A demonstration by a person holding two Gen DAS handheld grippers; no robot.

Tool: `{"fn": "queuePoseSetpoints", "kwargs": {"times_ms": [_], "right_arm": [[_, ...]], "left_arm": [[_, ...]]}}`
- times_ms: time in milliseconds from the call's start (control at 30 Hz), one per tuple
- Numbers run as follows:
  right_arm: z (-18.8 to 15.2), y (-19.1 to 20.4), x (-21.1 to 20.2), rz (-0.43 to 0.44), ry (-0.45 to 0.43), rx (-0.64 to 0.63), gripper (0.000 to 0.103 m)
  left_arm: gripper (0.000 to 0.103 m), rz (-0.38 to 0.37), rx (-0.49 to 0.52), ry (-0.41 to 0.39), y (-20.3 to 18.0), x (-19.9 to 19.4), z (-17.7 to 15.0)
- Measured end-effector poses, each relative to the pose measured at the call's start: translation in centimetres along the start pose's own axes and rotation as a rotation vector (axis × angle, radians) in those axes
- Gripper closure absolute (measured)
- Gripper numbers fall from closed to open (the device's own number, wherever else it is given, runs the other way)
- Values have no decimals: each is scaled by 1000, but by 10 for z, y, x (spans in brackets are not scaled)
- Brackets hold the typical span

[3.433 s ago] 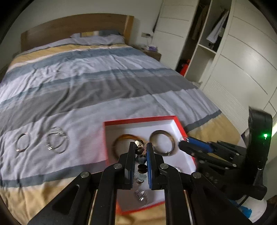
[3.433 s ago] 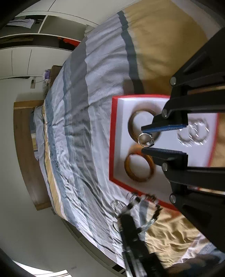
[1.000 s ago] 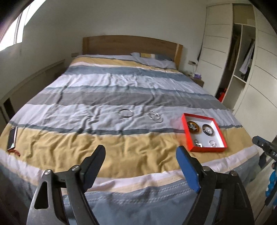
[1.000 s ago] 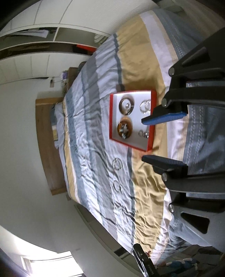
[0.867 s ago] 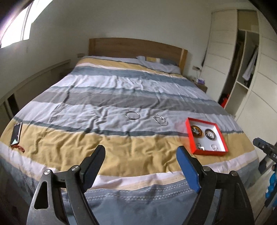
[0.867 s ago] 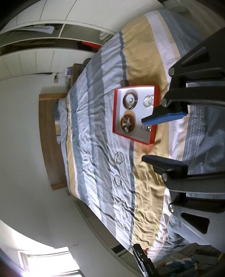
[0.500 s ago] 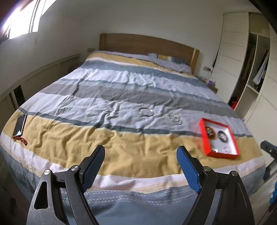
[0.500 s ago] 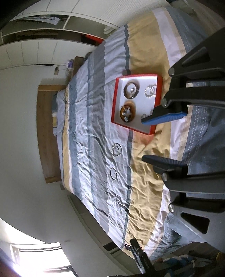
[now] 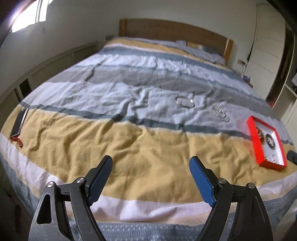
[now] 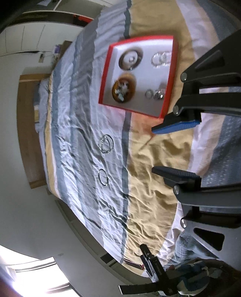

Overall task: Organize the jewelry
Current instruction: 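Move both tools back toward the silver bangle and chain, then grasp the silver bangle with the left tool while the right tool grasps the silver chain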

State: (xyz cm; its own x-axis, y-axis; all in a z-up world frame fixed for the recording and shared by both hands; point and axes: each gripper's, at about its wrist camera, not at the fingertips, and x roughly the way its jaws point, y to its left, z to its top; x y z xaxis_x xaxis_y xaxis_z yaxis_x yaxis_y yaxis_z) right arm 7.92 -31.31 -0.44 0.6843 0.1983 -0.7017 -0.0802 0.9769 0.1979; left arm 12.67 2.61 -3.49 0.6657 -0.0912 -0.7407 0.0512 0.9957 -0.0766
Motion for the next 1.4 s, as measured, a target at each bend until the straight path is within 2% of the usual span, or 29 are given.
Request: {"fn": "queuePoseSetpoints", "kwargs": {"times_ms": [167,367,433,500,733,933,1167,1267,1300,1333,1400], "right_arm": [[14,-4,45,30,50,3,69],[45,-7,104,48,80,-2,69],[55,-5,120,55,84,-8,69],[65,-3,138,63,90,-21,69],[98,2,195,82,106,-44,69],[118,-4,239,92,118,-18,69],[121,-5,274,98,166,-23,69],[118,-3,283,101,172,-22,69],[118,-2,284,110,171,-17,70],[117,-1,286,118,173,-15,74],[117,0,288,132,178,-6,83]], "left_arm": [[19,-36,1,44,-4,40,14],[21,-93,18,73,-20,94,54],[29,-111,23,80,-26,113,69],[33,-126,22,91,-33,134,87],[42,-153,-12,132,-46,203,141],[48,-128,10,194,-58,254,159],[49,-73,120,195,-77,273,157],[62,-82,146,174,-81,275,155],[70,-88,155,170,-82,274,154],[79,-93,158,167,-83,274,154],[89,-105,160,164,-83,272,155]]}}
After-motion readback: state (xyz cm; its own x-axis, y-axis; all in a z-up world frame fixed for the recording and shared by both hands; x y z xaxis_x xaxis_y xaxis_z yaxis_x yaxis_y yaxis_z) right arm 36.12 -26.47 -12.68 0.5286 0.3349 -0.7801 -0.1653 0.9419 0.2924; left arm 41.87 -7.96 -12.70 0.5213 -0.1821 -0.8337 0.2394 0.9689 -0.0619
